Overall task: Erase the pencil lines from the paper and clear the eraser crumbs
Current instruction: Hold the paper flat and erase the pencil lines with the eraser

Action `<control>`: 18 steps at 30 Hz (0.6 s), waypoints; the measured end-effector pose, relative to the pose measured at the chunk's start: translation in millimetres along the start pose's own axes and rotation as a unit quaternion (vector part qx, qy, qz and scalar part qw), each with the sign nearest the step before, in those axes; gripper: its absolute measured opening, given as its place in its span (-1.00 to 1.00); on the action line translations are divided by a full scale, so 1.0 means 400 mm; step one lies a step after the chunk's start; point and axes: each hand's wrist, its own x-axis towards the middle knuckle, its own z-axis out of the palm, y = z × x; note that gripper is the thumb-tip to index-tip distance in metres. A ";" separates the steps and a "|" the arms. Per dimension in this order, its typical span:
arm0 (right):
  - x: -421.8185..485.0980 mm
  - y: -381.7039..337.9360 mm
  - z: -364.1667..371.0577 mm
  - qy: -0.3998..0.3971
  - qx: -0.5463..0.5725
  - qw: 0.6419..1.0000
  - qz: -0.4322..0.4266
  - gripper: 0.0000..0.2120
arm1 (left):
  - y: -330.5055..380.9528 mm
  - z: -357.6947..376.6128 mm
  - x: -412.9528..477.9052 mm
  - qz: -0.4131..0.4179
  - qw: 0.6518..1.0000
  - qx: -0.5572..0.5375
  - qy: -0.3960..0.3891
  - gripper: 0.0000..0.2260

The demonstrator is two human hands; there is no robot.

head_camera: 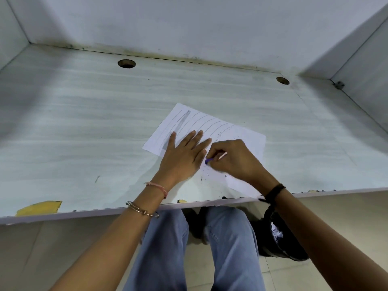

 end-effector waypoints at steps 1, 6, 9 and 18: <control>0.012 0.007 0.001 0.034 0.004 0.999 0.014 -0.91 | 0.003 -0.002 0.000 -0.005 1.000 -0.002 -0.003 -0.55; -0.017 0.001 0.020 0.002 -0.040 0.999 -0.031 -0.90 | 0.002 -0.004 -0.004 0.002 1.000 -0.004 0.004 -0.56; -0.042 -0.005 0.003 -0.071 -0.002 0.997 -0.024 -0.91 | -0.002 0.001 -0.004 0.003 1.000 0.001 0.009 -0.56; 0.023 0.070 0.001 0.082 0.025 0.993 0.081 -0.87 | 0.000 -0.010 -0.001 0.001 1.000 -0.023 -0.016 -0.54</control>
